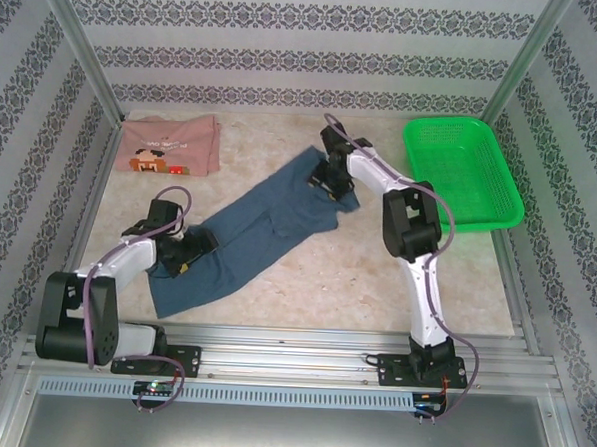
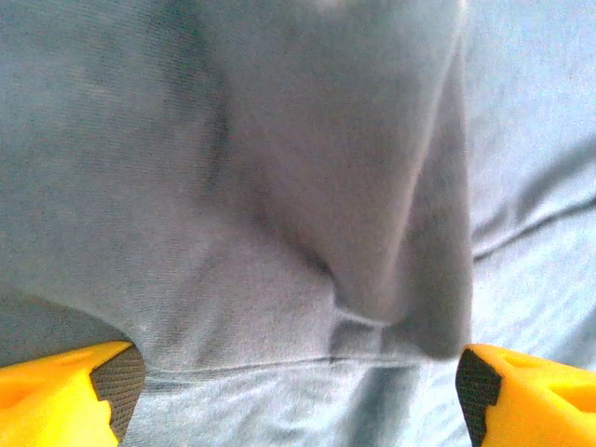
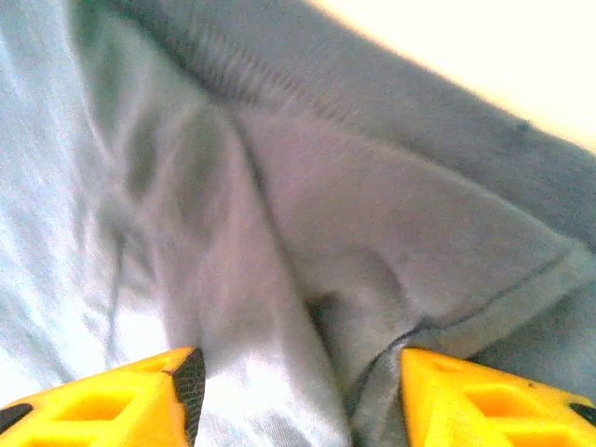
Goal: Fold and stack the t-shirts
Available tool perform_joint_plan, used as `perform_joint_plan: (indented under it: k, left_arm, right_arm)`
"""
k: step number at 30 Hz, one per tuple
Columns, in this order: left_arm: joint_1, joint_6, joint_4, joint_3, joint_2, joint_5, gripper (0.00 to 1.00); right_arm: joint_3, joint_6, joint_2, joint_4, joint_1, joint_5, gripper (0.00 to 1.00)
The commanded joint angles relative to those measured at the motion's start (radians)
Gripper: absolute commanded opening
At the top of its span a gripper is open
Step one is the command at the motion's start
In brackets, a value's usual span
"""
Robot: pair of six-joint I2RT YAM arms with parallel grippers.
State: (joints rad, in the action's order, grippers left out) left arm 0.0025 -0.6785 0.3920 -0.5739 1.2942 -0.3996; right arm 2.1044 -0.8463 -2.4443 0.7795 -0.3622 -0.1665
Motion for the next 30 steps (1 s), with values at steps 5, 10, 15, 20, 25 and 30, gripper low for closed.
perform_joint_plan:
  k: [5, 10, 15, 20, 25, 30]
  left_arm:
    - [-0.068, -0.215, 0.067, 0.132, -0.05, -0.196, 0.89]
    - [-0.154, -0.315, 0.016, 0.005, -0.098, -0.301, 0.91]
    - [-0.137, -0.195, 0.204, -0.178, -0.188, -0.228, 0.95]
    - [-0.107, -0.007, 0.276, -0.31, -0.043, -0.11, 0.95]
    - [-0.093, 0.13, 0.282, -0.39, 0.14, -0.019, 0.87]
    - [-0.081, 0.16, 0.278, -0.379, 0.159, 0.016, 0.86]
  right_arm:
    - [0.709, 0.105, -0.38, 0.145, 0.08, -0.13, 0.62]
    - [0.683, 0.166, -0.215, 0.039, 0.089, -0.19, 0.63]
    - [0.285, 0.243, 0.153, 0.053, 0.031, -0.167, 0.71]
    - [-0.311, 0.107, 0.47, -0.189, -0.102, -0.105, 0.71]
    - [-0.657, -0.12, 0.521, -0.481, -0.227, -0.075, 0.69]
    - [-0.631, -0.143, 0.392, -0.459, -0.272, -0.022, 0.64]
